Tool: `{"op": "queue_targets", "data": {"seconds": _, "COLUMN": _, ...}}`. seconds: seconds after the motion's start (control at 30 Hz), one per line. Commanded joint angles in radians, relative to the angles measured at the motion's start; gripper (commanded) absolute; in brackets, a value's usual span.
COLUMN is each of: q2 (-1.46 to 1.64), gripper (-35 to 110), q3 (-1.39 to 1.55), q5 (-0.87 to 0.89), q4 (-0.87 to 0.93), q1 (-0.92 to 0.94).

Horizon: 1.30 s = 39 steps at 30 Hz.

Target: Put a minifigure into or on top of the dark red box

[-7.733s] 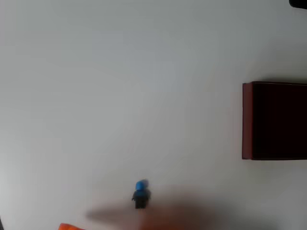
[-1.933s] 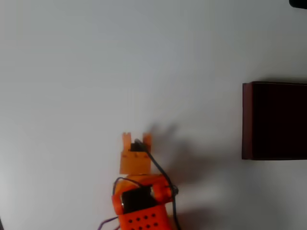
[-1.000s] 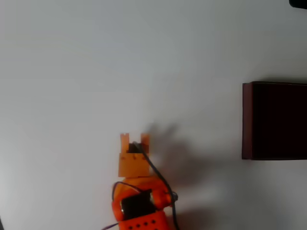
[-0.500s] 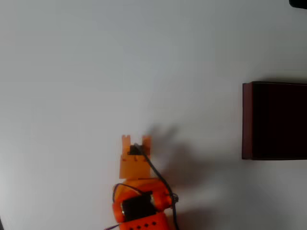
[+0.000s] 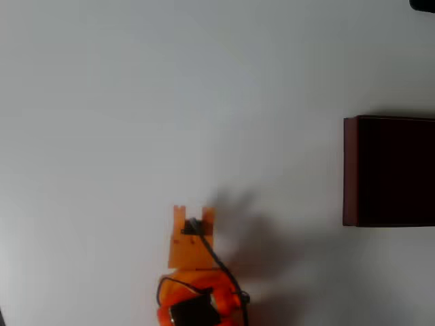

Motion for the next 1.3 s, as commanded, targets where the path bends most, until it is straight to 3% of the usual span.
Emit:
{"op": "queue_targets", "data": {"seconds": 0.0, "q2": 0.017, "gripper": 21, "q3": 0.023, "q5": 0.021, "q4": 0.029, "q1": -0.028}}
{"op": "queue_targets", "data": {"seconds": 1.03, "q2": 0.058, "gripper": 0, "q3": 0.057, "q5": 0.012, "q4": 0.029, "q1": -0.032}}
{"op": "queue_targets", "data": {"seconds": 1.13, "q2": 0.058, "gripper": 0, "q3": 0.055, "q5": 0.014, "q4": 0.029, "q1": -0.038}}
{"op": "queue_targets", "data": {"seconds": 1.27, "q2": 0.057, "gripper": 18, "q3": 0.049, "q5": 0.025, "q4": 0.034, "q1": -0.06}}
